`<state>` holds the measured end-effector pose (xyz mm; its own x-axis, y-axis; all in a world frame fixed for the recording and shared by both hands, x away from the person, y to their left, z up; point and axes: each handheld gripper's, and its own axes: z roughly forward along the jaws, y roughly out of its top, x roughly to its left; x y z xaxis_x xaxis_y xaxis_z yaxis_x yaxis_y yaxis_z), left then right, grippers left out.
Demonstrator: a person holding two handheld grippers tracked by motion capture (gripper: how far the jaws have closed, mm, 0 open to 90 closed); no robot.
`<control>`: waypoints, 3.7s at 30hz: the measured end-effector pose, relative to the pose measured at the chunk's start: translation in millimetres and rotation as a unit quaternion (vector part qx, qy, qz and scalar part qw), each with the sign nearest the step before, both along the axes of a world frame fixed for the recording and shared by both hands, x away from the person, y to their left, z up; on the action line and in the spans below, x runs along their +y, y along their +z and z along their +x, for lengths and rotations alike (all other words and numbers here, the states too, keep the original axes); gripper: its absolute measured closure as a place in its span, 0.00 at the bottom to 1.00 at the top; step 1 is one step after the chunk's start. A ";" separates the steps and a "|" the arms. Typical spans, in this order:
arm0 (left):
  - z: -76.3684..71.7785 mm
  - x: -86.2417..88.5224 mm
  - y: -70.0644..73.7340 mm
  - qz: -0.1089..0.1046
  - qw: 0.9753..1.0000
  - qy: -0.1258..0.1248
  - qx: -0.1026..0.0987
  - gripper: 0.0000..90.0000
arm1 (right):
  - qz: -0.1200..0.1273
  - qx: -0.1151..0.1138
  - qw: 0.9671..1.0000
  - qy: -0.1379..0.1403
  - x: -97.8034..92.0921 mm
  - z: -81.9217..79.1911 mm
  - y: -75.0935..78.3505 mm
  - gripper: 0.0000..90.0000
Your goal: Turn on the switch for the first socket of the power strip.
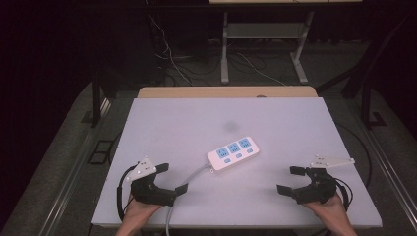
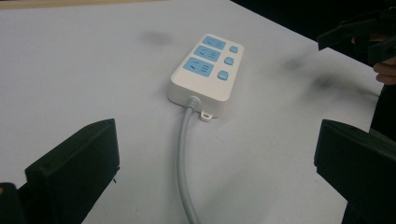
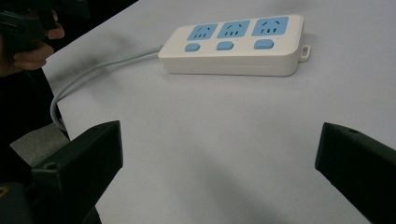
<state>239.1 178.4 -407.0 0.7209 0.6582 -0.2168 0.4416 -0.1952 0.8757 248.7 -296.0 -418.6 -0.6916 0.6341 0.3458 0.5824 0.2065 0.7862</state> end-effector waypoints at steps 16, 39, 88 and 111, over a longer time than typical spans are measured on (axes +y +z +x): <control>2.4 -7.4 11.2 0.023 0.999 -0.025 0.007 0.00 | -0.002 0.003 1.000 0.004 -0.9 -0.2 -0.2 0.00; 27.5 -38.4 31.3 0.063 0.995 -0.079 0.024 0.00 | -0.004 0.003 1.000 0.002 -2.5 -0.8 -0.3 0.00; 95.6 -89.1 78.0 0.159 0.975 -0.150 0.025 0.00 | -0.006 0.001 1.000 0.005 -2.1 -0.4 -0.9 0.00; 124.6 -115.9 72.5 0.184 0.966 -0.176 0.040 0.08 | -0.008 0.002 1.000 0.008 -1.9 0.0 -0.9 0.00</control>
<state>363.6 62.5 -334.4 0.9052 0.4177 -0.0789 0.3537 -0.6371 0.6848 248.8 -297.9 -419.5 -0.7001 0.6288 0.3383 0.5824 0.2289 0.7800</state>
